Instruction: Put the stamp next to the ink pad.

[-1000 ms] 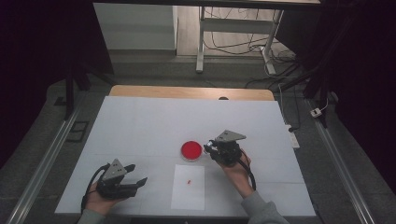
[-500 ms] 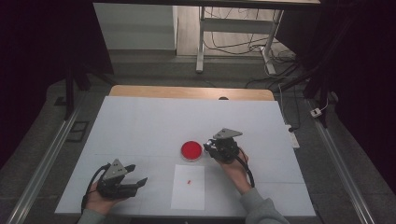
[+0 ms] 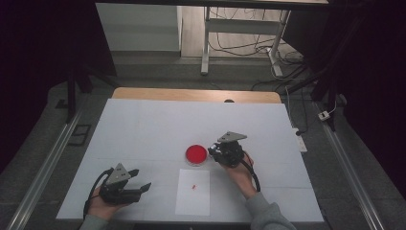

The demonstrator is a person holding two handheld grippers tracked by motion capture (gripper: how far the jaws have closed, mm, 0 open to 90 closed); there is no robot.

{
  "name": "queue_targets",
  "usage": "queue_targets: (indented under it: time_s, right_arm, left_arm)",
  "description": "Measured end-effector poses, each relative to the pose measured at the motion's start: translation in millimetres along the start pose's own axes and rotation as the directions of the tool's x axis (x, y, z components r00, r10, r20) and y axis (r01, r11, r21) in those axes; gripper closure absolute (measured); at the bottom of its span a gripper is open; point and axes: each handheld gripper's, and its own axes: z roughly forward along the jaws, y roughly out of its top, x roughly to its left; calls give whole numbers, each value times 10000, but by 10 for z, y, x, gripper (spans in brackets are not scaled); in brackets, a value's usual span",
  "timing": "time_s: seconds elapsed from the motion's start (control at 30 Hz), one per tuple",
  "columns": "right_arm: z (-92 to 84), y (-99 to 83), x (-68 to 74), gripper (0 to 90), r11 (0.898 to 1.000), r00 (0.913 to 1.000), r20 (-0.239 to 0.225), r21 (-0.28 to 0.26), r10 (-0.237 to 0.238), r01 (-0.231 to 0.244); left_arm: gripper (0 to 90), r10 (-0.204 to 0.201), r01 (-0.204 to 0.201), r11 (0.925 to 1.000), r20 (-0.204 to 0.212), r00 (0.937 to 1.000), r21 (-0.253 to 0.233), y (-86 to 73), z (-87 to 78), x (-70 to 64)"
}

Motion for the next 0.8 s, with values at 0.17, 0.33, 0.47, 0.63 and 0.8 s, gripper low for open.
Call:
queue_targets:
  time_s: [0.17,0.33,0.47,0.63,0.8]
  right_arm:
    - [-2,0,3,566,10000,10000,72,-57,11,-11]
    - [-37,6,2,493,9994,9999,33,-332,130,-129]
    - [-98,17,1,463,9978,9999,-65,-652,126,-130]
    - [-188,15,14,443,9947,9998,-213,-1028,12,-34]
    - [-314,-29,38,432,9914,9993,-352,-1304,-149,102]
  left_arm:
    - [312,-4,4,10000,-2,10000,-1,-1,-1,4]
    - [311,-9,9,10000,-16,10000,-3,-2,-2,5]
    - [311,-28,28,10000,-27,10000,-2,-6,-3,11]
    - [311,-56,56,10000,-65,10000,-14,-10,-1,18]
    - [311,-78,78,10000,-74,9999,-16,-13,2,21]
